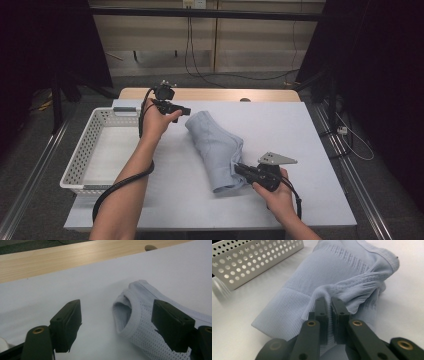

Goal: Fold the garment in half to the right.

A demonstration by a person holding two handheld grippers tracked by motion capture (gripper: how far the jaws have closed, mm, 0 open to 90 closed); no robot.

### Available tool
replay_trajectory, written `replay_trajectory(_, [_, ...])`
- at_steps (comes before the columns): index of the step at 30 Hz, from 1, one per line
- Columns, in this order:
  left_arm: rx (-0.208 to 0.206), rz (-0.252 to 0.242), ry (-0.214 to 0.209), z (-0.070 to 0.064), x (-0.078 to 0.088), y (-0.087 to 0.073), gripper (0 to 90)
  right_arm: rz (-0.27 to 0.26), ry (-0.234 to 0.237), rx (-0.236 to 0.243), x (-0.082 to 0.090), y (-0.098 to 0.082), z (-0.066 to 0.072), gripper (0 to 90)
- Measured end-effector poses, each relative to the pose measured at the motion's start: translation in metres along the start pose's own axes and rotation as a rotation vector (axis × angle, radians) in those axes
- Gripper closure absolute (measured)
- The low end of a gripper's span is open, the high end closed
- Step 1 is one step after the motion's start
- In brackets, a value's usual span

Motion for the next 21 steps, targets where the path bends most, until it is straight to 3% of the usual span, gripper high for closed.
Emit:
replay_trajectory(5, [-0.008,0.000,-0.008,-0.005,0.000,-0.002,24.2,0.000,-0.004,-0.003,0.000,-0.001,-0.002,84.6])
replay_trajectory(9, [-0.014,0.003,-0.014,-0.007,0.001,-0.005,23.6,-0.003,-0.008,0.021,0.002,0.003,-0.003,82.4])
replay_trajectory(13, [-0.019,0.005,-0.017,-0.008,0.002,-0.008,23.2,-0.006,-0.033,0.050,0.006,0.011,-0.005,73.9])
replay_trajectory(21, [-0.037,0.008,-0.031,-0.015,0.004,-0.013,22.4,-0.021,-0.050,0.039,0.009,0.029,-0.010,57.4])
Point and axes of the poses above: each handheld gripper's, and its own axes: x roughly backward along the jaws, y roughly out of its top, z roughly to its left, the point moved 4 cm from there along -x, roughly forward along the jaws, and after that the axes turned 4 degrees about -x, right-handed, at the moved point
